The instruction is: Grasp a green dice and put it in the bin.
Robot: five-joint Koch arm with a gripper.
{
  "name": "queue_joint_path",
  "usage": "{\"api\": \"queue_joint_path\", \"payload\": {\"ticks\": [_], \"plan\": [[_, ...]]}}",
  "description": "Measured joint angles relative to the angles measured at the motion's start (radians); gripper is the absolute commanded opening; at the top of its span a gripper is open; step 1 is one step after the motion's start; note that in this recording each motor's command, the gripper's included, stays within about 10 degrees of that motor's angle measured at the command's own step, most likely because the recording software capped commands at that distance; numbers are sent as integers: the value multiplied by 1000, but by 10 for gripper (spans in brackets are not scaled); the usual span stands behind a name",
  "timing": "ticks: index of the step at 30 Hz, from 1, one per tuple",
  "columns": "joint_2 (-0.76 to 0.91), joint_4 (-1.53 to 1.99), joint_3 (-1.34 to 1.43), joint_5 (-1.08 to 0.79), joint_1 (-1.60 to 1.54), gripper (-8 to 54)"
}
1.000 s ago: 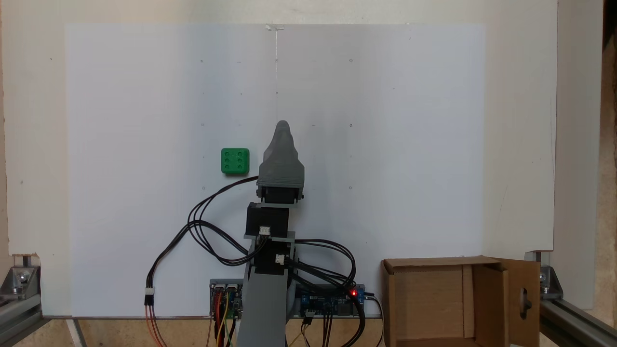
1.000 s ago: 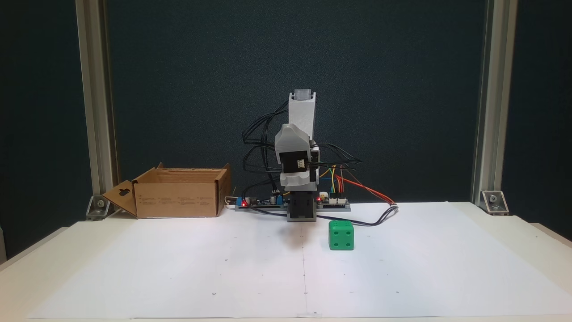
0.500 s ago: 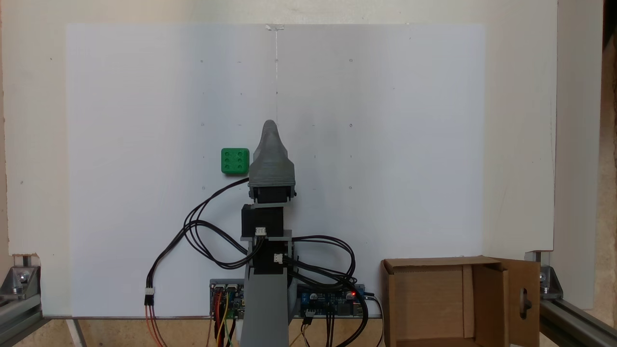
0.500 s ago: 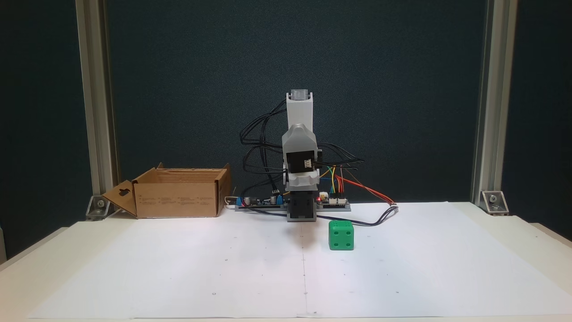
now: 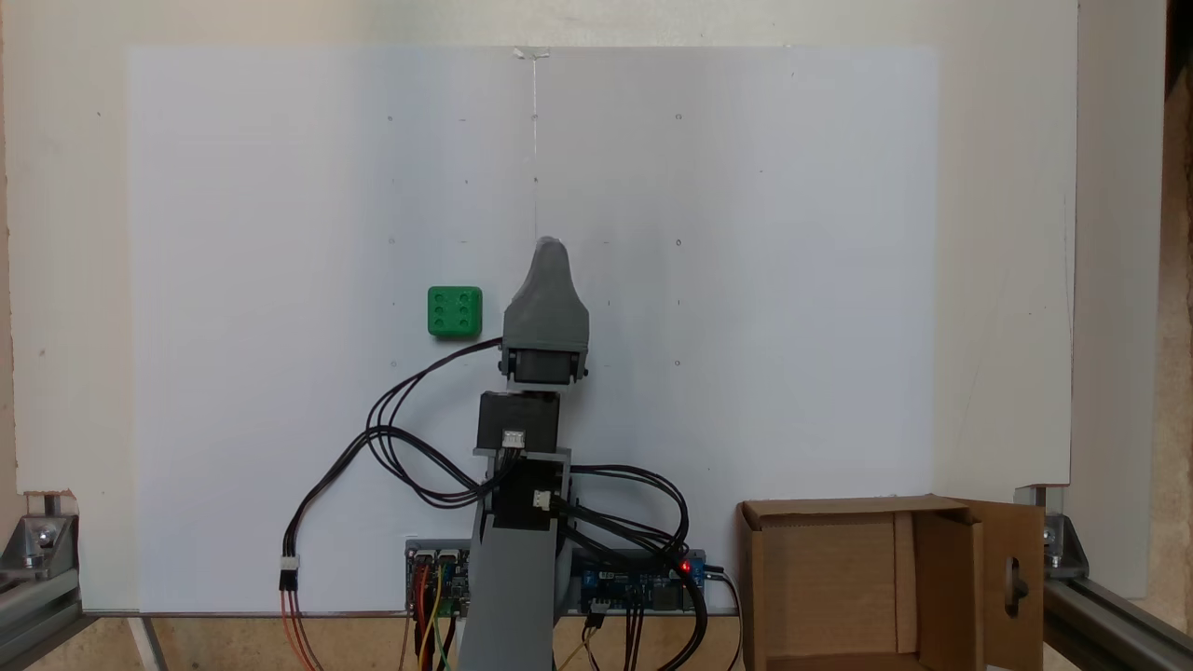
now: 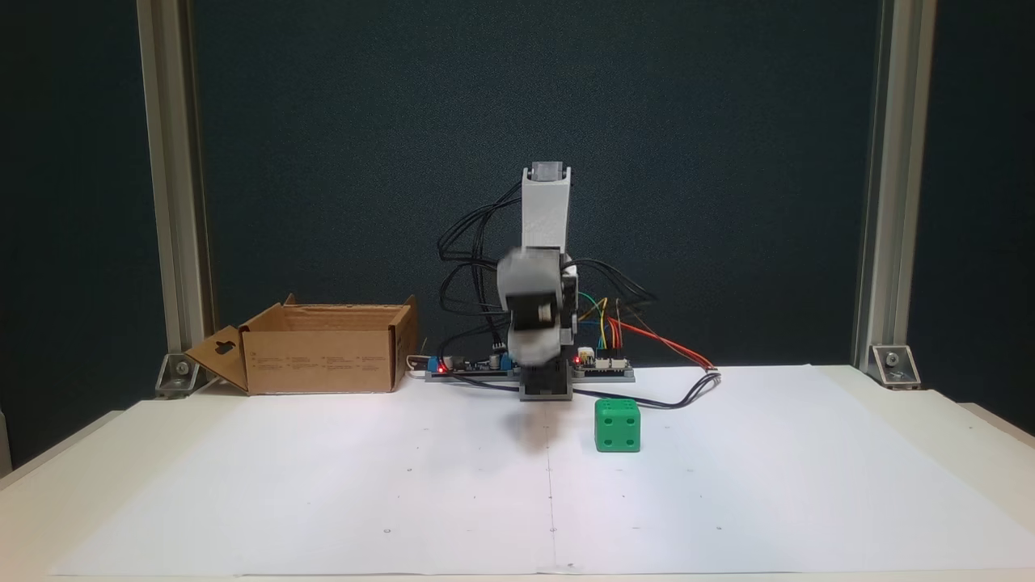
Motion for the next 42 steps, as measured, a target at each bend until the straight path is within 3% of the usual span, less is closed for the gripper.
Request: {"api": "queue_joint_path", "payload": {"ticks": [15, 35, 42], "plan": [[0, 1017, -767, -15, 2, 439], [-21, 2275, -1045, 129, -411, 432], [-67, 2326, -1103, 232, -422, 432]]}}
